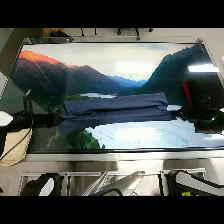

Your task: Fold the shirts.

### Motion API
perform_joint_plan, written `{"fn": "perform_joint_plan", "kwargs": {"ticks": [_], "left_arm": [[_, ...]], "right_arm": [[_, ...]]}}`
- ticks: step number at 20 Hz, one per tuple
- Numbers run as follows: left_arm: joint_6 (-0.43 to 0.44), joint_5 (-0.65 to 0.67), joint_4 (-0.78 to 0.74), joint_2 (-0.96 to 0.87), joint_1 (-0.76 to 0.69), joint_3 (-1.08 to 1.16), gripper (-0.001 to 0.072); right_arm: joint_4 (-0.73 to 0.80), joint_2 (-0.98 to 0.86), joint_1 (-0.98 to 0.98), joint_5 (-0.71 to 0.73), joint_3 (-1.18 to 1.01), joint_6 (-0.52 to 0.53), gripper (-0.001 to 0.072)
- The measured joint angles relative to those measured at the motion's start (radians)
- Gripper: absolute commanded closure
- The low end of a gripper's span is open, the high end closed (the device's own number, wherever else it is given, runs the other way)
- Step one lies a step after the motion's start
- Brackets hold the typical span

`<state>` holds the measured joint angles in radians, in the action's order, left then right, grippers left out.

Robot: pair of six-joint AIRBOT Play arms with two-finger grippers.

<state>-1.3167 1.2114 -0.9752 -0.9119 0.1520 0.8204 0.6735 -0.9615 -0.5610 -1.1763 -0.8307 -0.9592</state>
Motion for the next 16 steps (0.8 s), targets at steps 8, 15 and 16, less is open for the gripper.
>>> {"fn": "perform_joint_plan", "kwargs": {"ticks": [8,15,16], "left_arm": [[0.013,-0.112,-0.065,-0.447,-0.104,0.264,0.0689],[0.032,-0.108,-0.080,-0.633,-0.113,0.410,0.0012],[0.031,-0.091,-0.080,-0.646,-0.113,0.435,0.0012]], "right_arm": [[-0.217,-0.256,0.144,0.235,-0.156,0.195,0.0691],[-0.181,-0.336,0.140,0.267,-0.232,0.247,0.0237],[-0.175,-0.338,0.132,0.259,-0.246,0.250,0.0110]]}}
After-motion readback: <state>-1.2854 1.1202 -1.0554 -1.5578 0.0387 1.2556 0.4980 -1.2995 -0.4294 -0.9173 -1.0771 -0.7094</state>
